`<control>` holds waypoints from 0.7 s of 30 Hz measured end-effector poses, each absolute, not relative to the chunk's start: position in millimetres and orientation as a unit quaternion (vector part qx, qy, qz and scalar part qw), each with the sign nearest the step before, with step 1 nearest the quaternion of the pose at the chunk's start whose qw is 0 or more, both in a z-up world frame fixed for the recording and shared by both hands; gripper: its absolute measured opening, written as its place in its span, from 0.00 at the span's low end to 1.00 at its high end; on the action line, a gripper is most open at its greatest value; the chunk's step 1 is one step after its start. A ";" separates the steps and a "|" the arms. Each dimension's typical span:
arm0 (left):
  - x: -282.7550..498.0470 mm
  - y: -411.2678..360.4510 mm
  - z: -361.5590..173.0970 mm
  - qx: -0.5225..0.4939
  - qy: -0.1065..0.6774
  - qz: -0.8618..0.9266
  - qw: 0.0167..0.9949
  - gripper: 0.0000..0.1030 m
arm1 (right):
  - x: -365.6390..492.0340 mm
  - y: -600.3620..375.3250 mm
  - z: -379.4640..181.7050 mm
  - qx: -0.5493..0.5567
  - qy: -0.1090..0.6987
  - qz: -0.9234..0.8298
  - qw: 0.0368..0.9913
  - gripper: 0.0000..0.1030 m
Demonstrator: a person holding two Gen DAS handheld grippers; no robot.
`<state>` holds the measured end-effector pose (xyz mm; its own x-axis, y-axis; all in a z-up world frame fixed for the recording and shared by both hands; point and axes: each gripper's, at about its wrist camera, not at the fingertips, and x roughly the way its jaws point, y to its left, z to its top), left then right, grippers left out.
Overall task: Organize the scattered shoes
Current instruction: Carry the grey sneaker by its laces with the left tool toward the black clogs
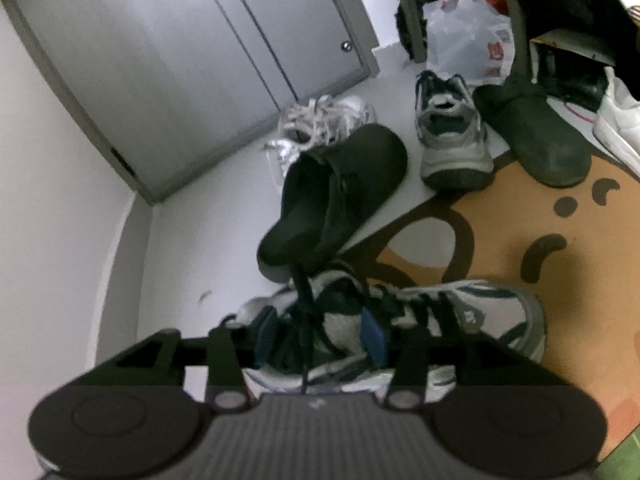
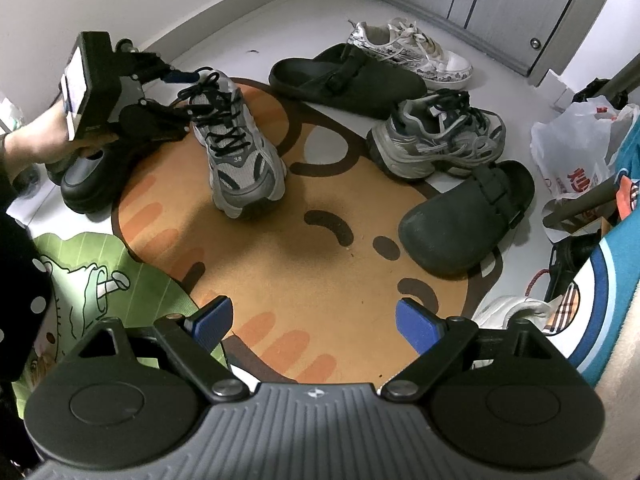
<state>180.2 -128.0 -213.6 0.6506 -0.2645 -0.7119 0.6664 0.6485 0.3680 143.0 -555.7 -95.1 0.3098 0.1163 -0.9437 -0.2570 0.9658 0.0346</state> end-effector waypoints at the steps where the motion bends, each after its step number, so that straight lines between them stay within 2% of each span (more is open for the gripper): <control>1: 181.0 -126.7 -213.4 0.311 0.319 -0.278 0.851 0.32 | 143.1 -555.7 -95.3 -0.061 0.576 0.116 0.807 0.89; 2: 180.5 -126.1 -213.0 0.308 0.319 -0.282 0.851 0.26 | 143.1 -555.6 -95.4 -0.061 0.576 0.115 0.807 0.89; 5: 169.6 -130.4 -210.1 0.336 0.292 -0.279 0.851 0.21 | 143.1 -555.8 -96.6 -0.061 0.577 0.116 0.806 0.89; 13: 145.8 -149.8 -210.7 0.386 0.255 -0.291 0.837 0.21 | 143.2 -555.6 -95.5 -0.062 0.578 0.118 0.805 0.89; 21: 150.1 -152.7 -222.9 0.396 0.272 -0.283 0.830 0.21 | 141.9 -553.9 -94.2 -0.064 0.576 0.120 0.806 0.89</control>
<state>150.1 -152.7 -222.9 0.6912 -0.2551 -0.6761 0.6860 0.5260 0.5028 141.9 -553.9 -94.2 0.3088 0.1195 -0.9436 -0.2669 0.9631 0.0346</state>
